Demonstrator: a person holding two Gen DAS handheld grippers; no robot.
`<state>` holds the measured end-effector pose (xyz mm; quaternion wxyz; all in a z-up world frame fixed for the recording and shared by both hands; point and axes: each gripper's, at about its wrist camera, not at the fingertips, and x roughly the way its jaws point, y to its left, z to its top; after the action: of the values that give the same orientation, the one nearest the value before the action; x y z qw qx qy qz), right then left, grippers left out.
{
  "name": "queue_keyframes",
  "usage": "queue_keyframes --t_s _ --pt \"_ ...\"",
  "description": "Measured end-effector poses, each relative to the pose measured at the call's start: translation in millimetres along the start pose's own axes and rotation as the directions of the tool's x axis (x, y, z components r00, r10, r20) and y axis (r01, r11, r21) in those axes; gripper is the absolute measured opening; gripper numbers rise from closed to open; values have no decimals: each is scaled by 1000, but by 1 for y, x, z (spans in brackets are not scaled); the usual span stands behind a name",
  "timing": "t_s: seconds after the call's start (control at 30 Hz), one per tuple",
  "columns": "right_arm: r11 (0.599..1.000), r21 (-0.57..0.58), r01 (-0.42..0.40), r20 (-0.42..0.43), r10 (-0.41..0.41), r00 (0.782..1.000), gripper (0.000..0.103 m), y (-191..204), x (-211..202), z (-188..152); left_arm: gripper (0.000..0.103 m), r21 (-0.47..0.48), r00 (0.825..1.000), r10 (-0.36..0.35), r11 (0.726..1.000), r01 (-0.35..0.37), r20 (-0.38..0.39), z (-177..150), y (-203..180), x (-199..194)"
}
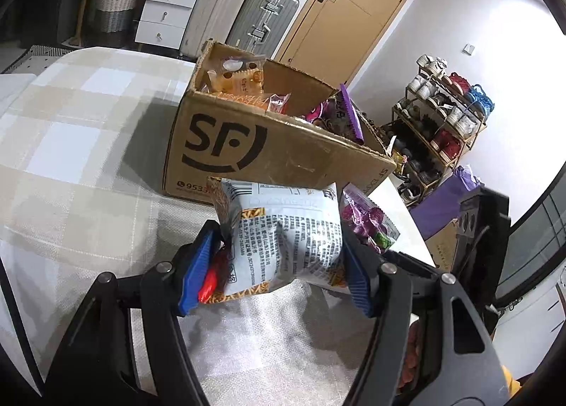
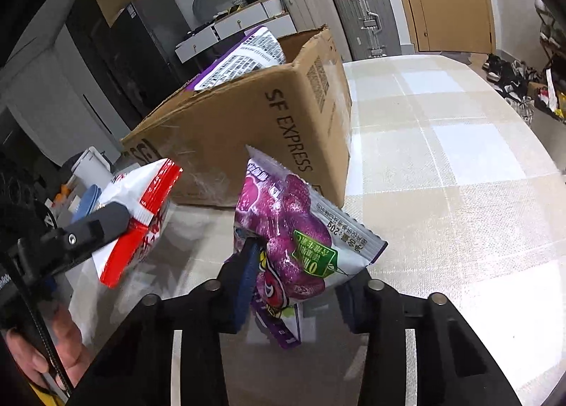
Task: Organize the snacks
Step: 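Grasp the white chip bag with the left tool while the right tool grasps the purple candy bag, then lift both held bags and carry them over the cardboard box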
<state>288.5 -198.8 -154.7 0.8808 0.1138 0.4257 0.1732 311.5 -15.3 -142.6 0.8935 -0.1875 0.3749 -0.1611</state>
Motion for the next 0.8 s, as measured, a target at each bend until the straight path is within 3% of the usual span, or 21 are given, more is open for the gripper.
queue_keyframes --t_s 0.37,0.67,0.8 --pt "996 64 -67 20 66 998 32 -4 -20 -12 63 22 1000 -15 1000 15 -20 -7 -2 -8" --pt "991 64 -121 136 111 985 32 3 -89 -27 63 25 999 -26 999 26 19 -5 3 -19" --pt "989 29 -144 184 137 973 32 12 -128 -32 63 19 999 9 1000 -10 52 -4 3 -41"
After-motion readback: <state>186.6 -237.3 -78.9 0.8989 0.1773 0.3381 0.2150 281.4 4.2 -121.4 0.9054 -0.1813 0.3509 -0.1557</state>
